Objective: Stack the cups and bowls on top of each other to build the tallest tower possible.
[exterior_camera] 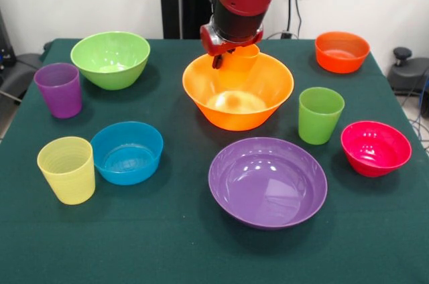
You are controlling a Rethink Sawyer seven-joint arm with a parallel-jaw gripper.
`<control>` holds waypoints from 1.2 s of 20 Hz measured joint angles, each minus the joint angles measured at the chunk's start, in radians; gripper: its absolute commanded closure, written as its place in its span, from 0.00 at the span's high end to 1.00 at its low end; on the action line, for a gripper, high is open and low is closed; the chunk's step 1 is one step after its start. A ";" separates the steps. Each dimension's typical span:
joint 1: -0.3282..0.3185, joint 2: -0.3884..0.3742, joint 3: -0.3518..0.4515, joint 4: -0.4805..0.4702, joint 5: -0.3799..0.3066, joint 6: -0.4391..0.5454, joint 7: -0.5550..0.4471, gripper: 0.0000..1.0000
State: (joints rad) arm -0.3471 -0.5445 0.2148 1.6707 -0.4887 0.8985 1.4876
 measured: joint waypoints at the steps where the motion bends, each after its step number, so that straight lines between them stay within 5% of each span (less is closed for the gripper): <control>1: 0.000 0.001 -0.003 -0.001 0.002 0.000 0.000 0.00; 24: 0.055 0.016 -0.051 -0.017 0.020 0.000 0.000 0.00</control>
State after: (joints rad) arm -0.2916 -0.5284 0.1637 1.6536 -0.4688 0.8985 1.4876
